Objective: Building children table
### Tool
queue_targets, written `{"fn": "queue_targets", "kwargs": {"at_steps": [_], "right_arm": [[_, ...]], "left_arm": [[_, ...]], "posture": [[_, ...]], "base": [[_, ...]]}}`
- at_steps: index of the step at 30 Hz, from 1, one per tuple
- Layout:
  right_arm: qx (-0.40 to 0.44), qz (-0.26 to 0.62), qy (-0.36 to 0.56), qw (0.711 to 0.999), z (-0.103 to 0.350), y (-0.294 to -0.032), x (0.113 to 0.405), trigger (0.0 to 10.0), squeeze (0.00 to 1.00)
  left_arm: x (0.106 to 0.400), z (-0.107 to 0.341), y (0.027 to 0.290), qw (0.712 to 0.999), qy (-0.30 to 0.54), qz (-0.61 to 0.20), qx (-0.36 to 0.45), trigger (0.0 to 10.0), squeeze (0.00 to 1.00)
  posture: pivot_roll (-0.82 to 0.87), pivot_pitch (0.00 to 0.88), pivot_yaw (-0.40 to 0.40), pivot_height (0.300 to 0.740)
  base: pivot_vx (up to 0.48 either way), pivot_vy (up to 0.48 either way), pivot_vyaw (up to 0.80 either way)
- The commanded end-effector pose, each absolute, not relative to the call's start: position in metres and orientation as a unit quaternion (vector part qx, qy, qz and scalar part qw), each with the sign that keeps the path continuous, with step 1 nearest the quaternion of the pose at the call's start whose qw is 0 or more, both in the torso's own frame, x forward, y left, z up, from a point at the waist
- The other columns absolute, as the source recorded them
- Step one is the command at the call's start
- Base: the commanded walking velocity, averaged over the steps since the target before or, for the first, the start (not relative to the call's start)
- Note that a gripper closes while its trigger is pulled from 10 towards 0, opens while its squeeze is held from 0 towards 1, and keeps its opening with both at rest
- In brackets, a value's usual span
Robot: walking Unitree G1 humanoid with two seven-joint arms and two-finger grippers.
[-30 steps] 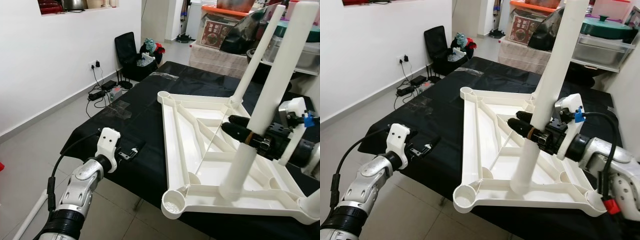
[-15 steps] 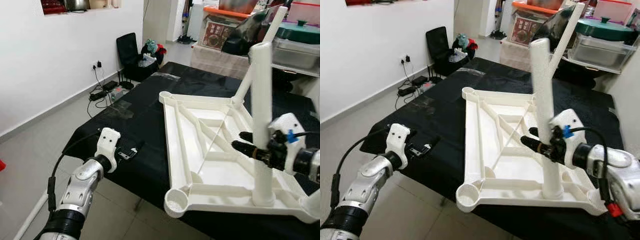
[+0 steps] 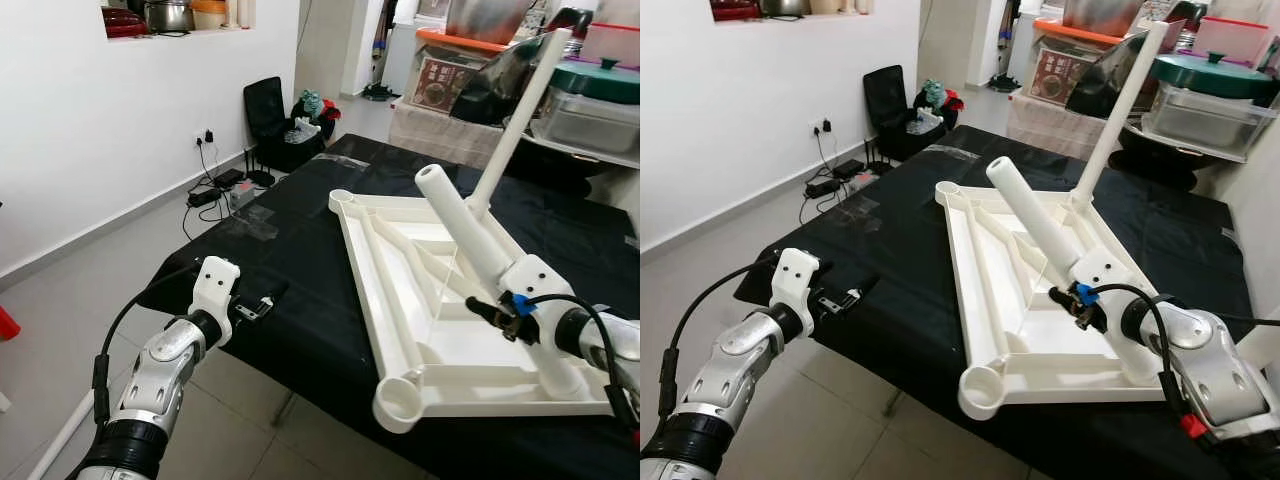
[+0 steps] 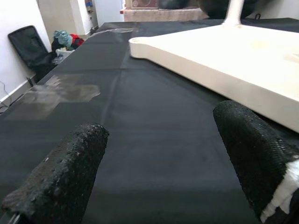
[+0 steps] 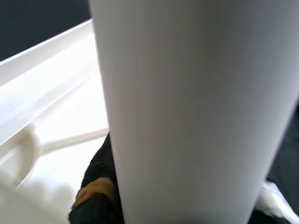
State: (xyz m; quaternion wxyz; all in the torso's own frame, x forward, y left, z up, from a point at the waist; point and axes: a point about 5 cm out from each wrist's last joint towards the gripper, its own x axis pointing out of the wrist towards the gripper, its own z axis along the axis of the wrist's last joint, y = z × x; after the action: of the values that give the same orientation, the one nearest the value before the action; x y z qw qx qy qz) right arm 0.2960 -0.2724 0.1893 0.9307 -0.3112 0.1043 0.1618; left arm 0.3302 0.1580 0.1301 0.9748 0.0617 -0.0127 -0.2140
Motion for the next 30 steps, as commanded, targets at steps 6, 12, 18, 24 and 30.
{"fn": "queue_targets", "kwargs": {"at_steps": [6, 12, 18, 24, 30], "right_arm": [[-0.277, 0.118, 0.019, 0.953, 0.191, -0.255, 0.315, 10.0, 0.0], [-0.215, 0.09, -0.064, 0.97, 0.198, -0.221, 0.336, 10.0, 0.0], [-0.208, 0.064, -0.128, 0.968, 0.199, -0.189, 0.35, 10.0, 0.0], [-0.24, 0.064, -0.14, 0.958, 0.191, -0.177, 0.352, 10.0, 0.0], [-0.274, 0.032, -0.163, 0.947, 0.203, -0.198, 0.35, 10.0, 0.0]], "left_arm": [[0.331, 0.127, 0.153, 0.973, -0.009, -0.222, 0.067, 10.0, 0.0], [0.332, 0.128, 0.153, 0.973, -0.011, -0.219, 0.067, 10.0, 0.0], [0.331, 0.127, 0.156, 0.974, -0.011, -0.214, 0.067, 10.0, 0.0], [0.331, 0.127, 0.156, 0.975, -0.011, -0.212, 0.068, 10.0, 0.0], [0.331, 0.127, 0.156, 0.975, -0.01, -0.213, 0.068, 10.0, 0.0]], "posture": [[0.04, 0.0, -0.094, 0.74], [0.06, 0.0, -0.101, 0.74], [0.07, 0.0, -0.107, 0.74], [0.07, 0.0, -0.109, 0.74], [0.06, 0.0, -0.103, 0.74]], "base": [[0.0, 0.0, 0.0], [0.0, 0.0, 0.0], [0.0, 0.0, 0.0], [0.0, 0.0, 0.0], [0.0, 0.0, 0.0]]}}
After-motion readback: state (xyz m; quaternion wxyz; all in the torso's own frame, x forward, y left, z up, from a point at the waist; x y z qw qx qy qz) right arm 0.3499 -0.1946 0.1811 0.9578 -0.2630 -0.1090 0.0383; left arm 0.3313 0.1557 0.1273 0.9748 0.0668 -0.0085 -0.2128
